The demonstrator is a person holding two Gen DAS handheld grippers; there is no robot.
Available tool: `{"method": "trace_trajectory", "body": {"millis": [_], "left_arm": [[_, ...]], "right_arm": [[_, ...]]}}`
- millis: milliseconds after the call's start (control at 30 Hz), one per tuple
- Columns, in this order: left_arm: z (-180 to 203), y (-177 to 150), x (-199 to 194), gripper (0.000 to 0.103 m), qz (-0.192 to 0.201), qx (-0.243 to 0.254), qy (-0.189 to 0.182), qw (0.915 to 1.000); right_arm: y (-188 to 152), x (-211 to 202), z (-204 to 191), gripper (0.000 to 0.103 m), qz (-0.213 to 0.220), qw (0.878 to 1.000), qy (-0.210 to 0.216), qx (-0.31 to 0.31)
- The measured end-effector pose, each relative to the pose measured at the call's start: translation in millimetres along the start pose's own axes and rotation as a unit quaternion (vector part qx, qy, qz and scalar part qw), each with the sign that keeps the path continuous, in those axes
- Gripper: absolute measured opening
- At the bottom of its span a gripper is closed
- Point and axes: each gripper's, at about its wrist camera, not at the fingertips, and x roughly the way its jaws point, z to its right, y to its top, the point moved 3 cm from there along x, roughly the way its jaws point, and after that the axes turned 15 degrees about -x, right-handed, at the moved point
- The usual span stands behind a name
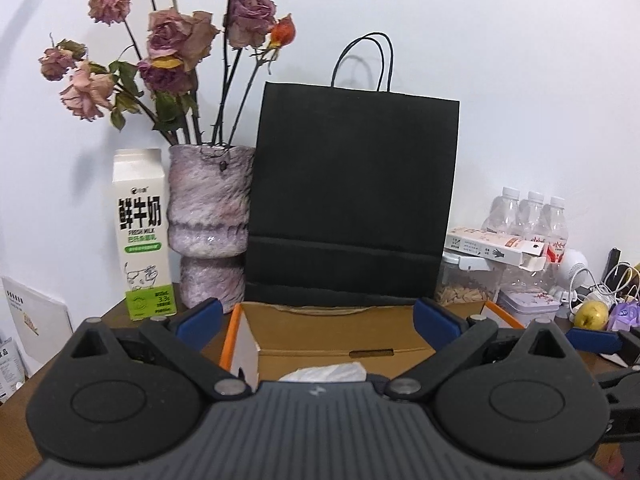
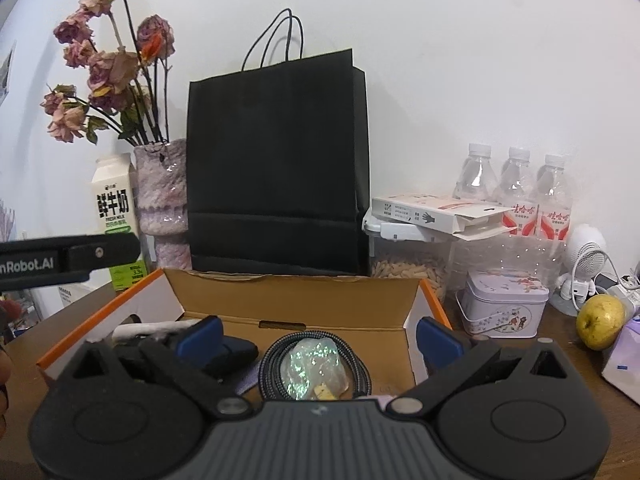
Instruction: Organize objects
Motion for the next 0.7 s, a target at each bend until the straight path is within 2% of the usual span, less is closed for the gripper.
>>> {"method": "trace_trajectory", "body": {"millis": [700], "left_arm": [[-24.0, -36.7, -85.7, 0.103, -0.059, 0.017, -0.001, 0.9981]], "right_arm": [[-21.3, -93.5, -20.1, 0.103, 0.004, 1.000, 0.010, -0.022]]}}
